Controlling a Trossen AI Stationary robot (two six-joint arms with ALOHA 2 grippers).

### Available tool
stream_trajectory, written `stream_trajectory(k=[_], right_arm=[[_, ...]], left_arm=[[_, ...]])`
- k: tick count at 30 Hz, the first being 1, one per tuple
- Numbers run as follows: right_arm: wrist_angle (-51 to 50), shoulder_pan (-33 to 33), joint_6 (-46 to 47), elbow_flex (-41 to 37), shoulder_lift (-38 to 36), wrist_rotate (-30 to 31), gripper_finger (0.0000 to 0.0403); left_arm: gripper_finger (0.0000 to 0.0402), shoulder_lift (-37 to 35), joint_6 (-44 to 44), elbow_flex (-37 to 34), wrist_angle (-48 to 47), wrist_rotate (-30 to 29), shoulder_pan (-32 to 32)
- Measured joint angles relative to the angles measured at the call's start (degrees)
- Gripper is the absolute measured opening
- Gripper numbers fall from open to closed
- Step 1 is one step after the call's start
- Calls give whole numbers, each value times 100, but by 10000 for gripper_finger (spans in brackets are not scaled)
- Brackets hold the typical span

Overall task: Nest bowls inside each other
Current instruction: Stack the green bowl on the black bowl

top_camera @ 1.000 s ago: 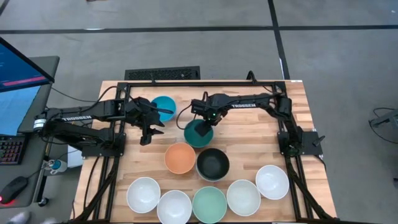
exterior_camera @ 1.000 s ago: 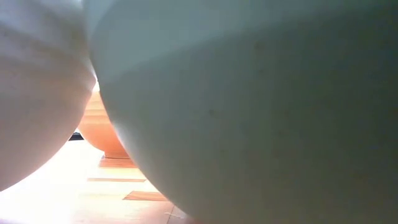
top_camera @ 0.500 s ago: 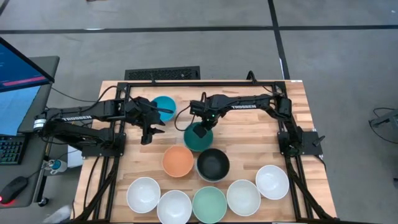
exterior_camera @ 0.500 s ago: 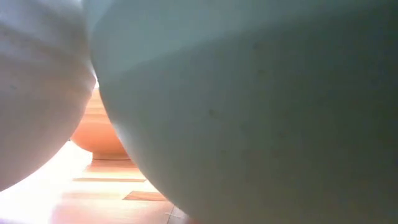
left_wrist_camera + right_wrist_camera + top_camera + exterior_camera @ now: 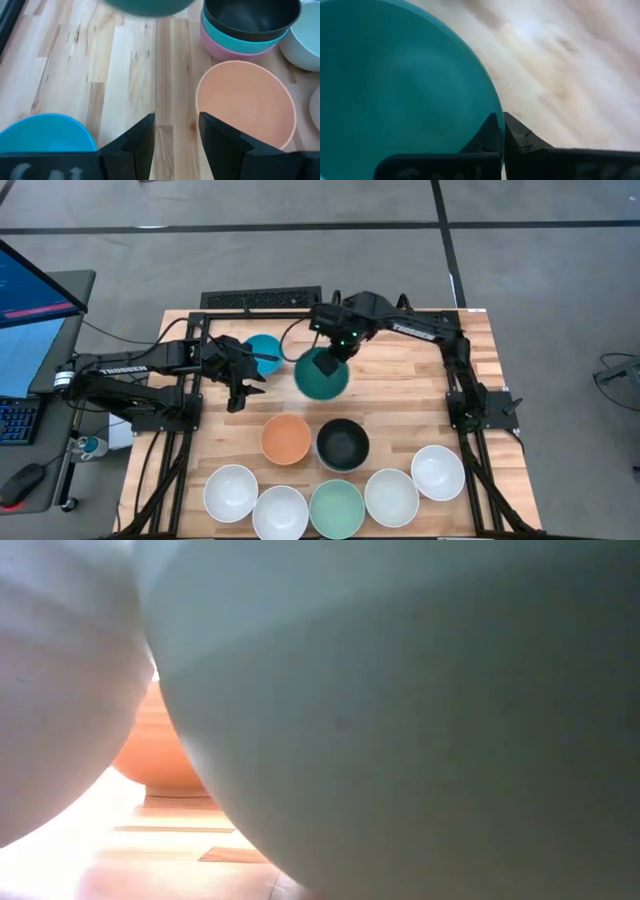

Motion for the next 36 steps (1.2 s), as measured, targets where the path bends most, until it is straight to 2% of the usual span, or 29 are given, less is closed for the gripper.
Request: stream_trajectory(k=[3, 5, 10, 12, 17, 20, 27, 30, 36], right_arm=[[-7, 397, 444, 6, -281, -411, 11], [89, 747, 792, -82, -385, -342, 17], [103, 1467, 1670, -1063, -836, 93, 13], [118, 1720, 2028, -1694, -1116, 148, 11], [1131, 2150, 2890, -2951, -1390, 127, 27], [1891, 2281, 3096, -3328, -1409, -5, 27], [2111, 2428, 3249, -3606, -1299, -9, 14], [1659, 2392, 3303, -3722, -1303, 47, 20], [1732, 2398, 3244, -3777, -1327, 2, 17]], left_arm=[[144, 0, -136, 0, -1, 0, 0], [144, 2, -247, 0, -21, 2, 0], [144, 2, -418, 0, -125, 108, 0], [144, 2, -499, 0, -126, 192, 0], [144, 2, -583, 0, -166, 303, -2], [144, 2, -601, 0, -188, 308, -2], [144, 3, -600, 0, -257, 306, -2], [144, 1, -577, 0, -286, 306, -2], [144, 2, -559, 0, -313, 300, -2]])
